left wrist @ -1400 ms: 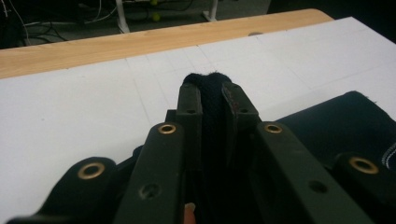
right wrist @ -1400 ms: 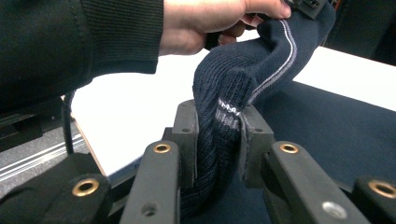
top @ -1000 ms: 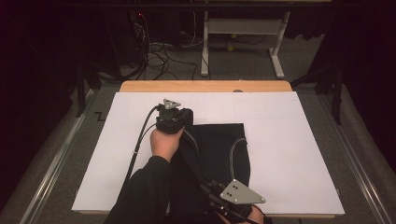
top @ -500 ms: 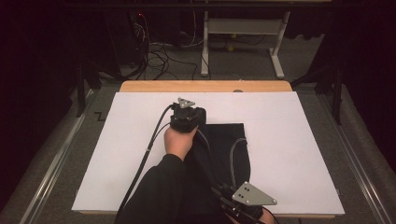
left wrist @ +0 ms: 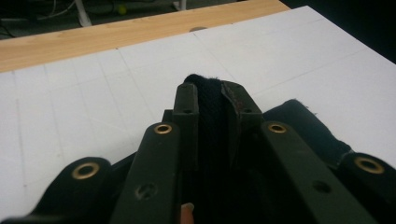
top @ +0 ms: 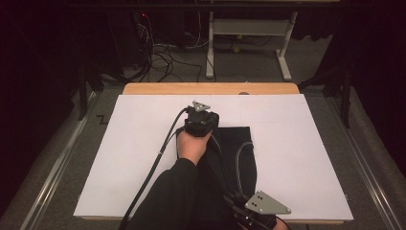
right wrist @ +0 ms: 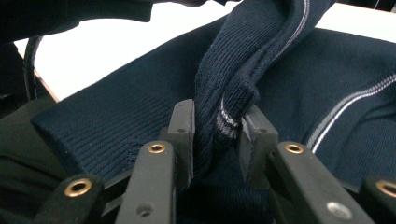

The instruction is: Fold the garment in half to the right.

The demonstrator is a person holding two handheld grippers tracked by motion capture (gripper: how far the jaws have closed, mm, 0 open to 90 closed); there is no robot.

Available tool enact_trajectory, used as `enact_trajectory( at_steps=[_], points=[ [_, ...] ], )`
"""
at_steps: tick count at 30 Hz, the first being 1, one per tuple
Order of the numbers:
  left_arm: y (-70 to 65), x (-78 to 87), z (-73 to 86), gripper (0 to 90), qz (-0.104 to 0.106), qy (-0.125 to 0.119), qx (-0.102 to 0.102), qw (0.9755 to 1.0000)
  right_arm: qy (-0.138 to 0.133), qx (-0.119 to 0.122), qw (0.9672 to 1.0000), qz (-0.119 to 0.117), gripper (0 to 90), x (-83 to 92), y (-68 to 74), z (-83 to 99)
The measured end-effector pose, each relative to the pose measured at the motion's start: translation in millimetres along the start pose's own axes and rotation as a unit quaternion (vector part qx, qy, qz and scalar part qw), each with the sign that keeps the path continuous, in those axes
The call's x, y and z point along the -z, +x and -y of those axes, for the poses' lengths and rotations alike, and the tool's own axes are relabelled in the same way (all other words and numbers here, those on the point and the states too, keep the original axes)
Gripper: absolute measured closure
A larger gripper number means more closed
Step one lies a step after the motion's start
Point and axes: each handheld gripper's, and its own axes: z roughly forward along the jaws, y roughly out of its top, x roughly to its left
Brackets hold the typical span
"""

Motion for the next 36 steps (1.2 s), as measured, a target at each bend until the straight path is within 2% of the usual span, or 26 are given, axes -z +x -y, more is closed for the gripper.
enact_trajectory(
  at_steps=[12,15,18,22,25,27,30,36],
  points=[
    [-26.4,-16.9,-3.5,72.9,0.016,0.008,-0.019,0.9997,0.013,-0.012,0.9998,0.012,70.3,9.9,-4.8,10.2],
    [-31.6,-23.8,-4.4,72.8,0.014,0.013,-0.02,0.9996,0.016,-0.023,0.9994,0.018,69.7,12.0,-8.8,12.7],
    [-39.1,-33.3,-3.0,72.7,0.008,0.027,-0.03,0.9991,0.02,-0.026,0.9992,0.023,68.2,14.2,-10.5,14.9],
    [-51.5,-41.8,-2.6,68.2,0.023,0.021,-0.034,0.9989,0.022,-0.034,0.9988,0.029,65.0,17.2,-12.1,17.2],
    [-56.1,-43.0,-2.9,60.4,0.039,0.017,-0.028,0.9987,0.018,-0.038,0.9986,0.033,60.3,19.2,-12.9,17.6],
    [-57.4,-40.7,-3.3,54.3,0.048,0.008,-0.032,0.9983,0.011,-0.042,0.9985,0.034,55.5,21.4,-13.3,16.8],
    [-56.1,-35.5,-4.5,47.5,0.052,0.003,-0.042,0.9978,-0.006,-0.038,0.9984,0.041,51.8,27.0,-13.4,14.3],
    [-45.5,-23.9,-1.8,33.9,0.077,-0.008,-0.025,0.9967,-0.028,-0.047,0.9976,0.041,45.7,32.9,-17.7,10.4]
  ],
)
